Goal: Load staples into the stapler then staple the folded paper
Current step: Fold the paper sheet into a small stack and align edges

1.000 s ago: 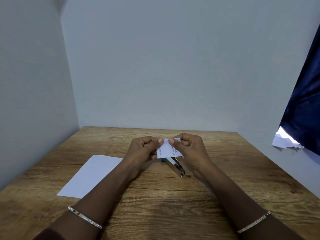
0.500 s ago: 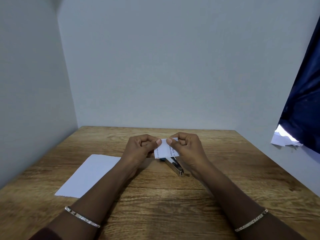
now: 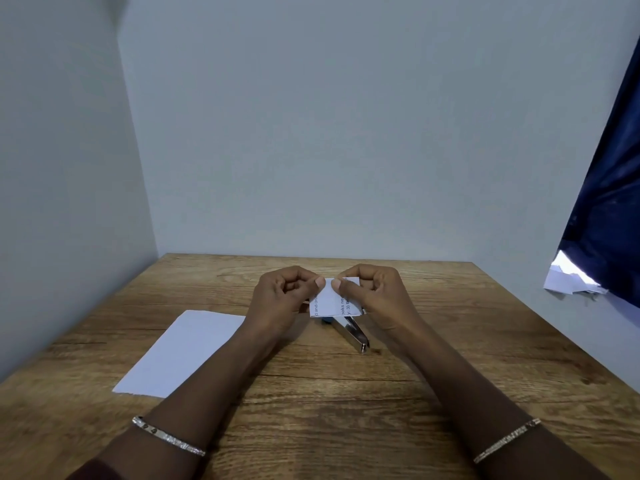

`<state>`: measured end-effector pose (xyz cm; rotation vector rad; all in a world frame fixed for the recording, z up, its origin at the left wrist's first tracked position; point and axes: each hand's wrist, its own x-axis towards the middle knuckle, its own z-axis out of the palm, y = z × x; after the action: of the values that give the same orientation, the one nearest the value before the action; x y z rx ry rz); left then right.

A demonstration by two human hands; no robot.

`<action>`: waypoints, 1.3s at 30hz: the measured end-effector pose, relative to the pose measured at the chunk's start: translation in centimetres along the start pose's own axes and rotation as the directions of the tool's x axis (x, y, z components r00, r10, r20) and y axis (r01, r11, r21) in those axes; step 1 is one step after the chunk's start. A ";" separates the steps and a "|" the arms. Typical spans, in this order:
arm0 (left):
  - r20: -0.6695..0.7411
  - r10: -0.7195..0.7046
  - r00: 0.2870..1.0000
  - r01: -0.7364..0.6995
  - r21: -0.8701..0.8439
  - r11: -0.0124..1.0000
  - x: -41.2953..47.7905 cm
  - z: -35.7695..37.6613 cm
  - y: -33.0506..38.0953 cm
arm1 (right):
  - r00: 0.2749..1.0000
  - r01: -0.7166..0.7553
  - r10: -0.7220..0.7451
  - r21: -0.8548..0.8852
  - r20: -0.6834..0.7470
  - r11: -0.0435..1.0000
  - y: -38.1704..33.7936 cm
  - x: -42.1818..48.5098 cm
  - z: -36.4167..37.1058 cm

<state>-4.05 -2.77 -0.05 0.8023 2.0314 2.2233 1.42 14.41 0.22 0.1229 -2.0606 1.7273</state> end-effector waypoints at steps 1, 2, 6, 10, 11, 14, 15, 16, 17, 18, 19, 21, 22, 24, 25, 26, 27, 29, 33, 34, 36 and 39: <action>0.005 0.018 1.000 -0.018 0.017 1.000 0.0 0.0 0.0 | 1.000 0.000 0.001 -0.008 0.009 1.000 0.0 -0.1 0.1; 0.011 0.035 0.999 -0.035 0.029 0.999 0.0 0.1 0.1 | 1.000 0.000 0.000 -0.013 0.013 1.000 0.0 -0.1 0.2; 0.027 0.074 0.997 -0.076 0.072 0.995 0.3 0.2 -0.1 | 1.000 -0.009 0.009 -0.004 0.004 1.000 -0.2 0.0 0.2; 0.034 0.065 0.997 -0.067 0.050 0.996 0.6 0.3 -0.4 | 0.999 -0.032 0.032 -0.001 0.025 1.000 -0.6 0.2 0.1; 0.026 0.058 0.998 -0.059 0.046 0.997 0.7 0.4 -0.4 | 0.999 -0.042 0.042 0.000 0.032 0.999 -0.6 0.2 0.0; -0.003 0.044 0.999 -0.044 0.062 0.997 0.7 0.5 -0.5 | 0.997 -0.076 0.076 0.021 0.016 0.997 -0.4 0.3 -0.2; -0.015 0.043 0.999 -0.042 0.071 0.997 0.7 0.5 -0.4 | 0.996 -0.085 0.085 0.036 0.004 0.996 -0.3 0.3 -0.3; -0.029 0.042 0.999 -0.039 0.079 0.996 0.6 0.5 -0.4 | 0.996 -0.091 0.091 0.048 -0.009 0.995 -0.2 0.4 -0.4; -0.043 0.044 0.998 -0.040 0.087 0.995 0.6 0.4 -0.3 | 0.995 -0.090 0.092 0.056 -0.024 0.994 -0.1 0.4 -0.5; -0.054 0.051 0.997 -0.045 0.095 0.994 0.6 0.3 -0.2 | 0.996 -0.083 0.086 0.061 -0.038 0.995 -0.1 0.4 -0.6; -0.062 0.059 0.996 -0.052 0.099 0.994 0.5 0.1 0.0 | 0.996 -0.070 0.073 0.063 -0.049 0.996 -0.2 0.4 -0.8; -0.073 0.071 0.995 -0.063 0.107 0.992 0.4 -0.1 0.3 | 0.997 -0.038 0.041 0.053 -0.066 0.998 -0.3 0.4 -1.1; -0.076 0.076 0.994 -0.067 0.120 0.991 0.3 -0.2 0.4 | 0.997 -0.022 0.025 0.036 -0.071 0.999 -0.4 0.4 -1.1; -0.079 0.080 0.994 -0.068 0.140 0.988 0.2 -0.2 0.5 | 0.998 0.014 -0.014 -0.002 -0.069 1.000 -0.3 0.5 -1.1; -0.083 0.077 0.994 -0.064 0.149 0.987 0.2 -0.2 0.4 | 0.997 0.030 -0.031 -0.011 -0.066 0.999 -0.2 0.5 -1.1; -0.093 0.075 0.993 -0.059 0.164 0.985 0.2 -0.2 0.4 | 0.997 0.043 -0.044 -0.015 -0.068 0.999 -0.2 0.6 -1.1; -0.116 0.073 0.991 -0.050 0.188 0.981 0.2 -0.2 0.4 | 0.996 0.056 -0.058 -0.025 -0.071 0.998 -0.2 0.6 -1.1; -0.200 0.060 0.978 -0.009 0.248 0.969 0.3 -0.2 0.2 | 0.990 0.092 -0.101 -0.100 -0.094 0.991 -0.3 0.6 -1.3; -0.256 -0.140 0.956 0.188 0.175 0.966 0.2 -0.7 0.4 | 0.947 0.189 -0.259 -0.319 -0.191 0.928 -0.7 0.4 -1.5; -0.209 -0.220 0.953 0.247 0.111 0.963 0.3 -0.7 0.4 | 0.929 0.218 -0.303 -0.345 -0.214 0.913 -0.9 0.4 -1.4; -0.091 -0.341 0.936 0.342 -0.004 0.940 0.3 -0.6 0.4 | 0.906 0.266 -0.364 -0.377 -0.218 0.887 -1.2 0.4 -1.2; 0.005 -0.405 0.914 0.402 -0.136 0.906 0.6 -0.3 0.4 | 0.902 0.322 -0.409 -0.416 -0.139 0.851 -1.5 0.1 -0.5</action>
<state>-4.55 -2.91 0.48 0.3058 1.8234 2.1043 1.98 14.60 1.64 0.1799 -2.0048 1.0361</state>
